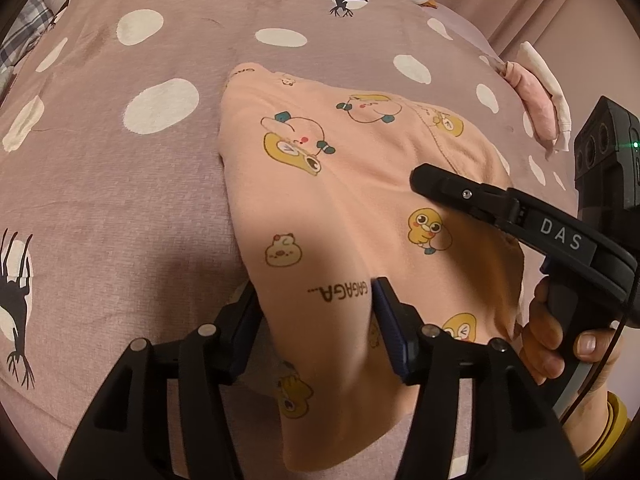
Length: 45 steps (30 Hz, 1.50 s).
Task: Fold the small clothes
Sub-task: 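Lower the held peach shirt bundle onto the duvet with the right tool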
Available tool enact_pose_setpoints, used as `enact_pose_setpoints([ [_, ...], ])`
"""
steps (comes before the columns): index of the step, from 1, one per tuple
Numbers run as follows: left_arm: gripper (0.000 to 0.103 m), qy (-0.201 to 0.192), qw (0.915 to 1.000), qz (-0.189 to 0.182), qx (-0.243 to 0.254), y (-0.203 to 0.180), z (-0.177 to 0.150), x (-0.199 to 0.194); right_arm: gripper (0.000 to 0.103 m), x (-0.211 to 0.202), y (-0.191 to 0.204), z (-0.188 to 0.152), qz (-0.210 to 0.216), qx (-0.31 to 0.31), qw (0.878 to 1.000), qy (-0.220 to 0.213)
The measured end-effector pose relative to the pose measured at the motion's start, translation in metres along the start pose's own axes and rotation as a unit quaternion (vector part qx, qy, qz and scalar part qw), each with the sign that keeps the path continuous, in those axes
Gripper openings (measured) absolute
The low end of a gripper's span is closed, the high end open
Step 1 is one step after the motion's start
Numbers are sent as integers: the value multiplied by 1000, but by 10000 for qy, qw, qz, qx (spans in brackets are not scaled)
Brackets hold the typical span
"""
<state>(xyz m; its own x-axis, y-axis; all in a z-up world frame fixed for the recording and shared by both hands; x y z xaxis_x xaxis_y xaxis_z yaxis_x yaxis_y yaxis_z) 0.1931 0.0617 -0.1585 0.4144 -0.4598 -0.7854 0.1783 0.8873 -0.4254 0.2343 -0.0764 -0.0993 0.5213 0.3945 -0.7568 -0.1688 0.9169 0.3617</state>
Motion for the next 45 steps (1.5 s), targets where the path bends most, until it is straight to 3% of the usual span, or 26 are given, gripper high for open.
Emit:
enact_pose_setpoints([
  [6, 59, 7, 10000, 47, -2, 0, 1, 0, 32, 0, -3, -1, -51, 63, 10000, 17],
  [26, 63, 2, 9998, 175, 11, 0, 1, 0, 34, 1, -3, 0, -141, 52, 9999, 7],
  [33, 68, -18, 9996, 280, -21, 0, -1, -1, 44, 0, -6, -1, -302, 65, 9995, -22],
  [38, 79, -23, 9991, 415, -89, 4, -2, -2, 51, -1, -10, -1, -385, 129, 9992, -14],
  [45, 82, -40, 9987, 490, -106, 4, -3, -4, 59, 0, -16, -2, -410, 303, 9987, 33],
])
Point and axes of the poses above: each gripper's, at about its wrist camera, not at the fingertips, and x roughly the way its jaws point, y to its left, z to its top, the point moved 5 cm from there along x, roughly the way its jaws point, and after that the axes turned 8 degrees about -z, right-handed, at the moved point
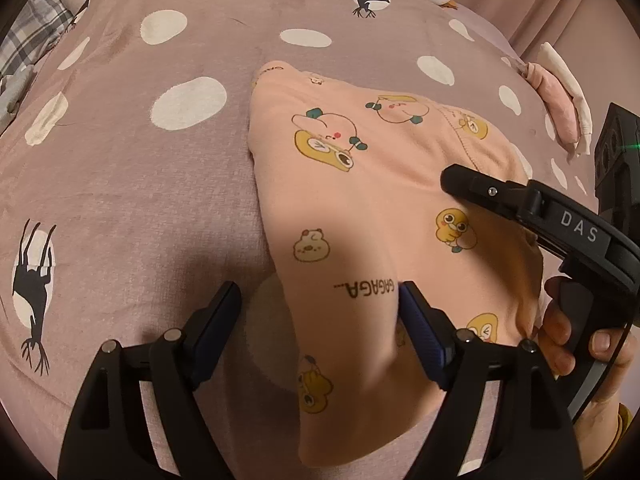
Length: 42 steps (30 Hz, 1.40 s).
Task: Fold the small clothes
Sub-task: 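Lower the held peach shirt bundle onto the duvet with the right tool, then open the right tool and release the folded shirt on the duvet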
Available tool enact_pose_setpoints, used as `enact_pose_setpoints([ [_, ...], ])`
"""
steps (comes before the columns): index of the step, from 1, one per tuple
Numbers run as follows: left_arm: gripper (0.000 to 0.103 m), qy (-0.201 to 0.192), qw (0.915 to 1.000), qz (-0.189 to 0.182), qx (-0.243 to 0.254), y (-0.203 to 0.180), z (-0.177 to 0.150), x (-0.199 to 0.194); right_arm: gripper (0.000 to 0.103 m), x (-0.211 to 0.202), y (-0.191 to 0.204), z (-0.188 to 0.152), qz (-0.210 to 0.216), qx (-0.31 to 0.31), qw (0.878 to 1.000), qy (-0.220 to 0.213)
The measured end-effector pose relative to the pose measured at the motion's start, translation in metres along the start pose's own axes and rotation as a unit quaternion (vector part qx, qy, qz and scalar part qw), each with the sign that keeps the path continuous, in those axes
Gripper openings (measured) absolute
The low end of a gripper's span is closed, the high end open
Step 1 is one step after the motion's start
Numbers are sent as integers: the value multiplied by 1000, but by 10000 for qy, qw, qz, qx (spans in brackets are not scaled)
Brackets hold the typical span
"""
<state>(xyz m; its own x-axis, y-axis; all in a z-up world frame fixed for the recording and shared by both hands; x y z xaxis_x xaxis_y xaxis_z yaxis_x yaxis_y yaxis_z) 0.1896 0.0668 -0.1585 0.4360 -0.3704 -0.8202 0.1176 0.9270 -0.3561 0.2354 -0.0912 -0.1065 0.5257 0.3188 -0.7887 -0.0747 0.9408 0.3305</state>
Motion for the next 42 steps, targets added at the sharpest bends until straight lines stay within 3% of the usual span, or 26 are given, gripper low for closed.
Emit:
enact_pose_setpoints([
  [8, 95, -1, 9998, 174, -106, 7, -3, -1, 67, -1, -4, 0, -107, 113, 9999, 23],
  [19, 95, -32, 9994, 159, -304, 12, -10, -10, 68, -10, -13, 2, -97, 396, 9992, 27],
  [24, 95, -160, 9986, 198, -456, 17, -10, -20, 68, -32, -13, 4, -265, 218, 9989, -332],
  [28, 89, -351, 9979, 232, -499, 19, -3, -30, 68, -61, -8, 2, -259, -270, 9962, -793],
  [33, 75, -372, 9984, 234, -356, 11, 4, -28, 68, -79, -1, -11, 25, -631, 9950, -771],
  [38, 41, -541, 9984, 151, -9, -5, 16, -25, 56, -80, 18, -36, 270, -1124, 9915, -598],
  [42, 41, -720, 9964, 248, 365, -13, 33, -15, 52, -78, 31, -52, 443, -1423, 9875, -508],
])
Point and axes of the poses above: each gripper's, at about its wrist camera, not at the fingertips, and x roughly the way its jaws point, y to its left, z to its top, the point moved 5 cm from there along x, roughly the way its jaws point, and after that the axes turned 8 degrees about -z, right-handed, at the moved point
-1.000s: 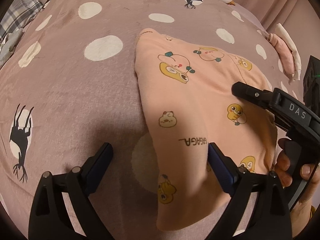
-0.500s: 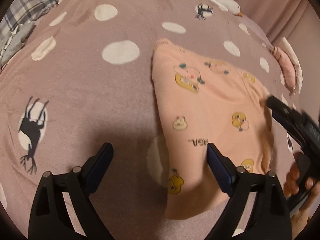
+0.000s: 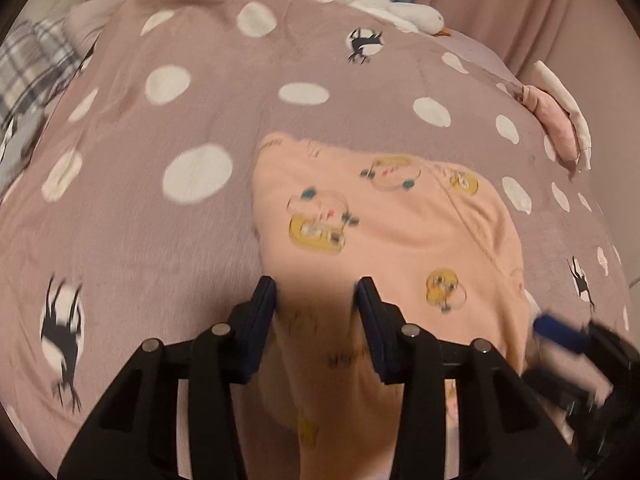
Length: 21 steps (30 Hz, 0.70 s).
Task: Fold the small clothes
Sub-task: 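Open the right tool and release the folded shirt on the duvet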
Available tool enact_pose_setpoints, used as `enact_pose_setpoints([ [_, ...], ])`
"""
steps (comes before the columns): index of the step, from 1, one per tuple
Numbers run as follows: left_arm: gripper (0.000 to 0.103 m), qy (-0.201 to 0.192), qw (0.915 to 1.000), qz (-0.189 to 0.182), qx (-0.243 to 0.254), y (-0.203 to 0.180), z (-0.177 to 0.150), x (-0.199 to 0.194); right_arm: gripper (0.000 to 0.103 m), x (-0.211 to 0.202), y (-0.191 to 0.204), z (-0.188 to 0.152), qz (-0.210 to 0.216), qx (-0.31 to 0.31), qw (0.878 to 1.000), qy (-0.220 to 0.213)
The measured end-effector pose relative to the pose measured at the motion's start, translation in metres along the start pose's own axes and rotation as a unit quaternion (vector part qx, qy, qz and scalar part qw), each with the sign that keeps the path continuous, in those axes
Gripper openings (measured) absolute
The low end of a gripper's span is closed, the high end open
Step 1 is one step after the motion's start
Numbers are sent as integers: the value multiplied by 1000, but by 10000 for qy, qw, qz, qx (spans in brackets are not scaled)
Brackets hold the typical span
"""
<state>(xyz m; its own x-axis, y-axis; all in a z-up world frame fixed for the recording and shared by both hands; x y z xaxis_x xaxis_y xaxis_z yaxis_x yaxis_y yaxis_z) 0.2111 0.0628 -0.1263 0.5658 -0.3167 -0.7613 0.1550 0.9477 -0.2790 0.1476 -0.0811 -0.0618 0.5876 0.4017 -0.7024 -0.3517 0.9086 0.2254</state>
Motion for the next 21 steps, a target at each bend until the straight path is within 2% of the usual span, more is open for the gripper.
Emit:
enact_pose_setpoints([
  [2, 41, -79, 9999, 68, 77, 1, 6, 5, 50, 4, 5, -3, 70, -56, 9999, 54],
  [4, 41, -44, 9997, 160, 187, 3, 11, 14, 43, 13, 6, -6, 70, -79, 9998, 169],
  [5, 42, 14, 9994, 258, 218, 5, 12, 21, 41, 17, 5, -8, -5, -70, 9997, 254],
  [7, 44, 104, 9990, 355, 264, 9, 13, 31, 31, 33, -5, -14, -306, -2, 9979, 571],
  [9, 46, 130, 9986, 401, 314, 11, 14, 35, 26, 40, -15, -17, -368, 154, 9967, 702],
  [13, 49, 158, 9984, 423, 332, 14, 15, 37, 25, 38, -24, -12, -130, 461, 9957, 793],
  [15, 48, 129, 9986, 411, 320, 14, 15, 29, 25, 32, -24, -6, -105, 446, 9962, 734],
  [21, 47, 23, 9988, 340, 350, 9, -5, -1, 27, 18, -23, 37, 165, 513, 9985, 29],
])
Point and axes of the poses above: each gripper's, at about its wrist camera, not at the fingertips, and x roughly the way its jaws point, y to its left, z to its top, the point moved 5 cm from there along x, roughly the way its jaws point, and after that the axes turned 8 degrees about -z, right-handed, at the moved point
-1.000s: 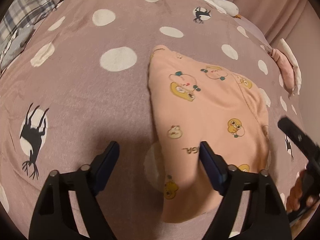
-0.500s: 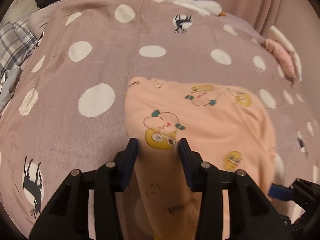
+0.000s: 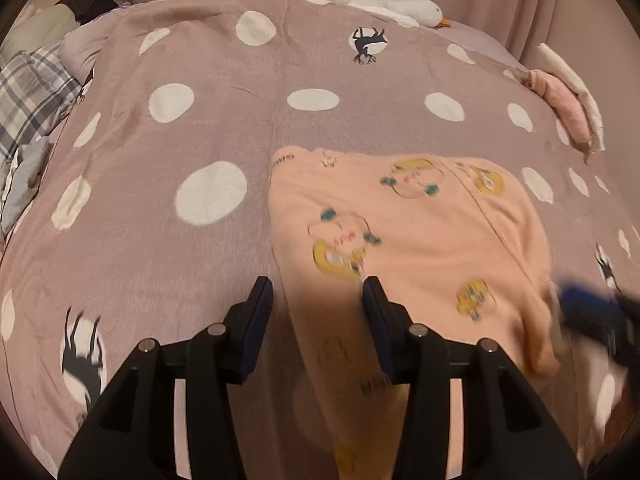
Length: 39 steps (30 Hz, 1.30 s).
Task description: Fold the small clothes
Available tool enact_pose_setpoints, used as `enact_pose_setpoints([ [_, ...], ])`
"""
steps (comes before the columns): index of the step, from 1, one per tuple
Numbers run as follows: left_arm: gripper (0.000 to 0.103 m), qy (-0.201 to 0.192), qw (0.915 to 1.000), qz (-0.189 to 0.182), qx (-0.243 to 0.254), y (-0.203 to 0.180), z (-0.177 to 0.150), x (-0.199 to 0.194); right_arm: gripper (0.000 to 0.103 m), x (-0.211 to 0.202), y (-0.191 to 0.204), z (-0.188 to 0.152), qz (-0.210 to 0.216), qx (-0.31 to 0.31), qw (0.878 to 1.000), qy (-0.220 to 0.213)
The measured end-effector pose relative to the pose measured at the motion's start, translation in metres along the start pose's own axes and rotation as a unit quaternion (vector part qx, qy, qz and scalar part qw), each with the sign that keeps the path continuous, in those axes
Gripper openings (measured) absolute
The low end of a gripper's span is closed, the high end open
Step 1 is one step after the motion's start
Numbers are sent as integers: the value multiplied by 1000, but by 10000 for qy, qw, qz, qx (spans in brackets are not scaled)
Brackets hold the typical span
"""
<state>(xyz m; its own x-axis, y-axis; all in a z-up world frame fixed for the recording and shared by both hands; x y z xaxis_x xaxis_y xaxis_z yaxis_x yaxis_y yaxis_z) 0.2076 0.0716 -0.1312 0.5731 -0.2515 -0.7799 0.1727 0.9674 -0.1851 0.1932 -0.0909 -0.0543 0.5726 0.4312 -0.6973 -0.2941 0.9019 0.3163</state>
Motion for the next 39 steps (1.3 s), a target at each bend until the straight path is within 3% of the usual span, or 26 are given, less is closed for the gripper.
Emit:
enact_pose_setpoints([
  [2, 47, 10, 10000, -7, 34, -3, -10, -6, 27, 12, -1, 15, 62, 114, 9999, -110],
  [5, 47, 68, 9999, 11, 110, -7, -27, -13, 27, 35, -3, 21, 146, 417, 9990, 50],
  [10, 49, 178, 9998, -6, 52, -7, -39, -12, 25, 66, -11, 13, -360, 605, 9963, 485],
  [16, 47, 193, 9998, -34, 1, -13, -46, -26, 24, 29, 0, 6, -444, 416, 9976, 322],
  [19, 51, 187, 9998, -14, -59, -14, -55, -33, 26, 9, 8, -2, -396, 211, 9988, 191],
  [23, 51, 324, 9995, 42, -21, -18, -69, -28, 26, 5, 8, -27, -731, -156, 9965, 370],
  [26, 53, 396, 9991, 144, 47, -19, -76, -20, 26, 21, -7, -45, -837, 61, 9927, 865],
  [29, 51, 374, 9992, 144, -24, -19, -76, -31, 26, 12, -15, -44, -705, 462, 9932, 801],
  [32, 51, 212, 9997, 109, -72, -22, -75, -53, 26, -13, -7, -40, -770, 266, 9950, 579],
  [33, 51, 125, 9998, 140, -92, -23, -74, -64, 29, -20, -5, -40, -789, 223, 9953, 524],
  [36, 58, -119, 9997, 212, -69, -30, -70, -93, 52, -49, 4, -36, -819, 212, 9961, 248],
  [38, 75, -266, 9993, 262, -14, -36, -68, -110, 61, -63, 11, -33, -803, 171, 9966, 113],
  [39, 79, -361, 9990, 271, 24, -40, -67, -120, 66, -75, 17, -31, -860, 77, 9963, 28],
])
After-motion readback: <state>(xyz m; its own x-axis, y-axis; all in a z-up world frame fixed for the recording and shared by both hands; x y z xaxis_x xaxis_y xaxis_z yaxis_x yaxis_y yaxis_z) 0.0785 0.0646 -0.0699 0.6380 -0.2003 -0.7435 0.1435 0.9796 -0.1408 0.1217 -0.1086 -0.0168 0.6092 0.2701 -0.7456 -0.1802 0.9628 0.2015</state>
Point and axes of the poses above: each gripper's, at about its wrist camera, not at the fingertips, and x roughly the way its jaws point, y to its left, z to its top, the point moved 5 cm from there along x, roughly the way its jaws point, and after that the axes turned 8 degrees about -z, right-handed, at the moved point
